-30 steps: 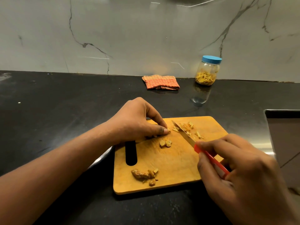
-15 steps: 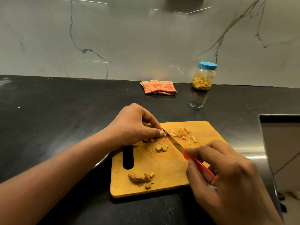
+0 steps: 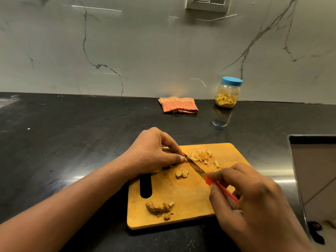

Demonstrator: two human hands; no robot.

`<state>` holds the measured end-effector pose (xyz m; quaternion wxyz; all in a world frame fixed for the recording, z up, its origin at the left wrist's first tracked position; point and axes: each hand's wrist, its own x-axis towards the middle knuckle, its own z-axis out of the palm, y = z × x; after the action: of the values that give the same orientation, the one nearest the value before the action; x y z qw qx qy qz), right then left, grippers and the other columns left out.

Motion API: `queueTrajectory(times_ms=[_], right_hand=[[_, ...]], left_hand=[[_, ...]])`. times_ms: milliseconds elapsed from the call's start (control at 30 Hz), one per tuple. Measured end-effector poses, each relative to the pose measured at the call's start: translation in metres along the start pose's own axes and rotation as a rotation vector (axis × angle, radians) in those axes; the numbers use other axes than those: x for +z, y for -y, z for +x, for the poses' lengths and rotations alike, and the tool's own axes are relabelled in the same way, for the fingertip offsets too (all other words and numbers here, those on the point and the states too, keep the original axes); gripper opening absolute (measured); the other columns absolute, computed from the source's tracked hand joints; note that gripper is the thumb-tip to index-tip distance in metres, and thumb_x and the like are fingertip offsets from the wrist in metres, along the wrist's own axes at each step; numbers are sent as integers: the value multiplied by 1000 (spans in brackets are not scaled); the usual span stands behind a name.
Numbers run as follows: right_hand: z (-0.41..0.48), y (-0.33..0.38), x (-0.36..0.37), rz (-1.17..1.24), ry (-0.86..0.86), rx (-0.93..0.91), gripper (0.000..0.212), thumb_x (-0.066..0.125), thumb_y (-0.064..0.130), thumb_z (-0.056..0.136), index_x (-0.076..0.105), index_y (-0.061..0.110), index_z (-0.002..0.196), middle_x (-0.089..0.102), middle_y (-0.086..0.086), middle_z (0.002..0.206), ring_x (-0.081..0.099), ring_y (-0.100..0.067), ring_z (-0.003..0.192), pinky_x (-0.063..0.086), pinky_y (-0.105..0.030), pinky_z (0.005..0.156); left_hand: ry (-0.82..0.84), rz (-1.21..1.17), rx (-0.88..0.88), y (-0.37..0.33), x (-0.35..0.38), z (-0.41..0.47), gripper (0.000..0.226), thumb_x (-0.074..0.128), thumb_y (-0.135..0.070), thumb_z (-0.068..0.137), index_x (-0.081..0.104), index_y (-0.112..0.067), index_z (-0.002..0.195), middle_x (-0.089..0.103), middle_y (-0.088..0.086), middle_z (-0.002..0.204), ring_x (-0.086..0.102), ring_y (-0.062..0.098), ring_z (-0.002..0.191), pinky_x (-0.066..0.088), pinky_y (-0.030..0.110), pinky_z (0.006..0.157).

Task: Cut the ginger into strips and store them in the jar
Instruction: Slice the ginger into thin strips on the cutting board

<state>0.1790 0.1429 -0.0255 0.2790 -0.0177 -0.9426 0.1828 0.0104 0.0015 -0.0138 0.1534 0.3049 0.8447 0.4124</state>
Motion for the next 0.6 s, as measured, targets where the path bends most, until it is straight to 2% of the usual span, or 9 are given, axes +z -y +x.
queueTrajectory(times_ms=[67, 167, 300, 433, 533, 600], right_hand=[[1, 2, -2, -17, 14, -9, 19, 64, 29, 69, 74, 22, 84, 61, 11, 72, 57, -7, 55, 45, -6, 49], [4, 5, -1, -40, 41, -31, 18, 62, 29, 70, 73, 22, 83, 59, 10, 72, 57, -9, 54, 49, -15, 46], [6, 10, 2, -98, 85, -48, 15, 63, 25, 69, 70, 20, 81, 54, 6, 71, 52, -9, 50, 40, -9, 46], [4, 12, 6, -118, 123, -56, 14, 76, 17, 69, 67, 17, 80, 53, 4, 74, 52, -11, 49, 46, -15, 43], [4, 14, 9, -142, 122, -53, 13, 74, 18, 72, 64, 18, 80, 51, 3, 77, 53, -14, 50, 50, -22, 44], [3, 13, 8, -142, 119, -56, 14, 76, 18, 71, 65, 18, 80, 52, 4, 77, 53, -13, 50, 49, -20, 44]], left_hand=[[-2, 10, 2, 0, 1, 1, 6, 81, -28, 78, 81, -25, 82, 71, -14, 95, 63, 8, 99, 55, 38, 95], [-2, 12, -4, 1, 2, 1, 6, 80, -28, 78, 81, -25, 83, 70, -14, 96, 62, 9, 101, 54, 39, 96], [1, 21, 6, 1, 1, 1, 4, 80, -28, 79, 81, -25, 82, 70, -14, 96, 61, 9, 101, 53, 39, 98], [3, 44, 18, 1, 1, 0, 4, 80, -28, 80, 80, -25, 82, 70, -15, 96, 61, 8, 103, 51, 40, 100], [-4, 62, 30, 0, 0, -1, 4, 80, -29, 80, 80, -26, 82, 70, -15, 95, 61, 7, 103, 51, 39, 100], [-9, 73, 33, 0, 0, -1, 5, 80, -30, 80, 80, -26, 83, 70, -15, 96, 61, 7, 103, 51, 40, 100]])
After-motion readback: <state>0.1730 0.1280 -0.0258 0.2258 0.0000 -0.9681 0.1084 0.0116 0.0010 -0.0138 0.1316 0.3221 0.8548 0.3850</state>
